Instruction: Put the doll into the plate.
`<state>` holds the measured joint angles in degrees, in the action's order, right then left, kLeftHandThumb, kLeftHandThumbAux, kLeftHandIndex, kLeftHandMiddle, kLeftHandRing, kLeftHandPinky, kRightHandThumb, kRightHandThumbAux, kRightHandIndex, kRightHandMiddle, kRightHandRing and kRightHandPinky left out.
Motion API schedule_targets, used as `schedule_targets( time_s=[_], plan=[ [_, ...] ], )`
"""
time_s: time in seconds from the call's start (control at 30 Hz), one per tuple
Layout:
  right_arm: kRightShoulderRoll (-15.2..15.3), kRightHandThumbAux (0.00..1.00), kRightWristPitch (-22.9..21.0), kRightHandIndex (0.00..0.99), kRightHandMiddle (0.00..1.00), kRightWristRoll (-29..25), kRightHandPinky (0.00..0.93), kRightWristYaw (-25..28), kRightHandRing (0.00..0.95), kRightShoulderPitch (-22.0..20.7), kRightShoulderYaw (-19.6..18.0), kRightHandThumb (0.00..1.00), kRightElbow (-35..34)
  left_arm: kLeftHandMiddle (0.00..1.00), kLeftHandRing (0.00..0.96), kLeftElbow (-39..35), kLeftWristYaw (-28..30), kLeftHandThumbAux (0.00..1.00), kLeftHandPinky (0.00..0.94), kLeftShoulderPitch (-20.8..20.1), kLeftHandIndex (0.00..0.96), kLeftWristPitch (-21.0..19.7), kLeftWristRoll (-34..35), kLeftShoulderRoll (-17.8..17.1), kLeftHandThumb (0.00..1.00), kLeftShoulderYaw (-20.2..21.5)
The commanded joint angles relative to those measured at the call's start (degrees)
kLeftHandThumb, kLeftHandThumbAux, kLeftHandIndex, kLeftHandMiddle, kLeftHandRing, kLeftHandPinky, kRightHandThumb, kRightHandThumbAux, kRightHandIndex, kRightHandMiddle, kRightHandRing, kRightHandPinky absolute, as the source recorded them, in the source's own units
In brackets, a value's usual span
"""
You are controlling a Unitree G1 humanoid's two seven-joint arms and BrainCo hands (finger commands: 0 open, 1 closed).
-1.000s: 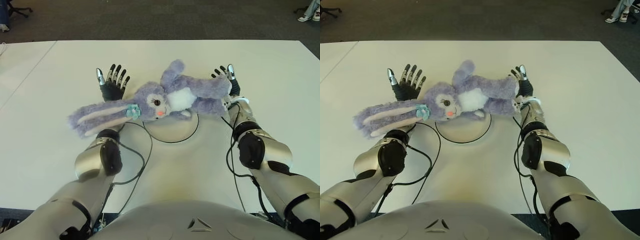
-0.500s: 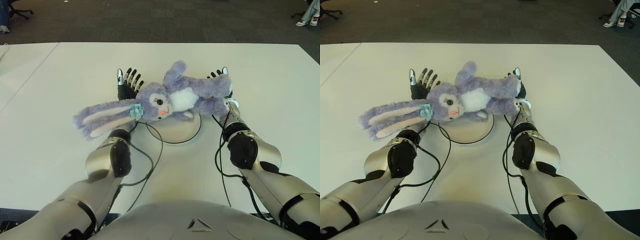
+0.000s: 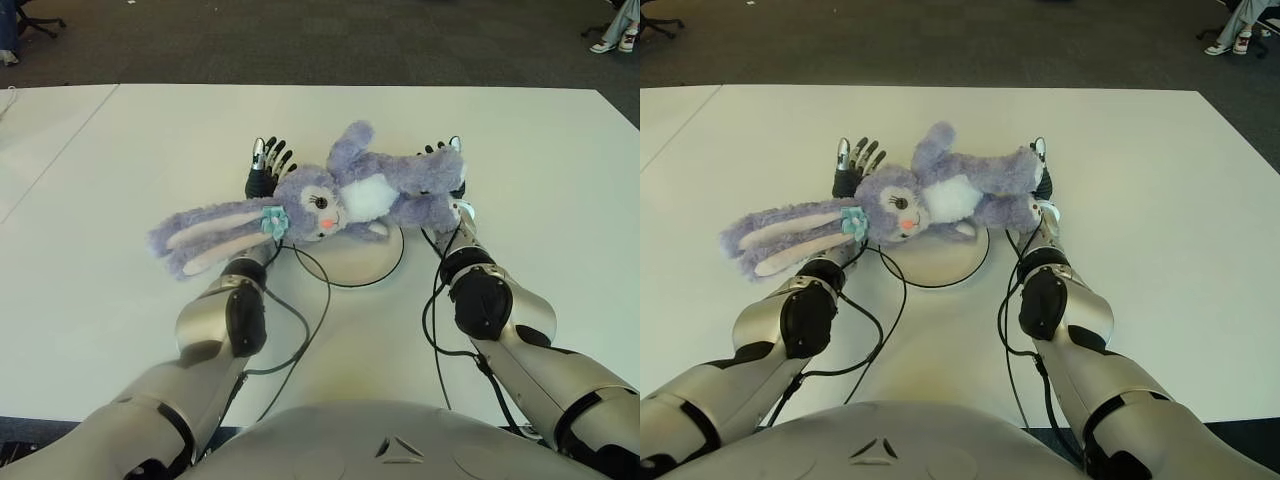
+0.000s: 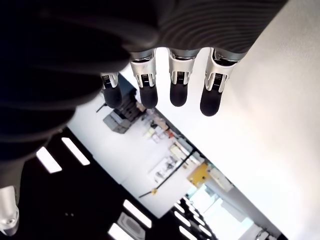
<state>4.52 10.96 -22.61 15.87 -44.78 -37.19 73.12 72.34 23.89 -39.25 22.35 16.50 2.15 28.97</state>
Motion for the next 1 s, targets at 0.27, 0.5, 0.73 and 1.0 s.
schedule_targets(
  time_s=[0.27,0.5,0.73,1.0],
  plan=[
    [-1.2,0.656,4.7,0.072,0.092,8.8,0.066,-8.3,0.069,16.9,6.6,0.0,4.7,0.0,0.0,5.5,-25.9,0.453,0.0,15.1,0.0,2.8,-21.6,0.0,0.0,-17.3],
    [-0.2,0.64,12.1,0.104,0.108,19.6,0.081,-16.8,0.086,20.8,16.1,0.0,4.5,0.0,0.0,5.5,-38.2,0.574,0.006,16.8,0.0,3.9,-28.6,-0.9,0.0,-23.2],
    [-1.9,0.674,19.8,0.111,0.118,25.8,0.099,-24.7,0.1,24.0,21.0,0.0,4.3,0.019,0.001,5.5,-45.6,0.65,0.038,18.7,0.014,7.1,-31.5,-1.2,0.0,-26.0],
    [-1.8,0.746,23.6,0.1,0.118,29.7,0.121,-30.9,0.106,24.9,24.1,0.0,4.4,0.095,0.069,5.6,-52.3,0.723,0.116,20.0,0.075,7.7,-35.0,-1.9,0.0,-30.2]
  ],
)
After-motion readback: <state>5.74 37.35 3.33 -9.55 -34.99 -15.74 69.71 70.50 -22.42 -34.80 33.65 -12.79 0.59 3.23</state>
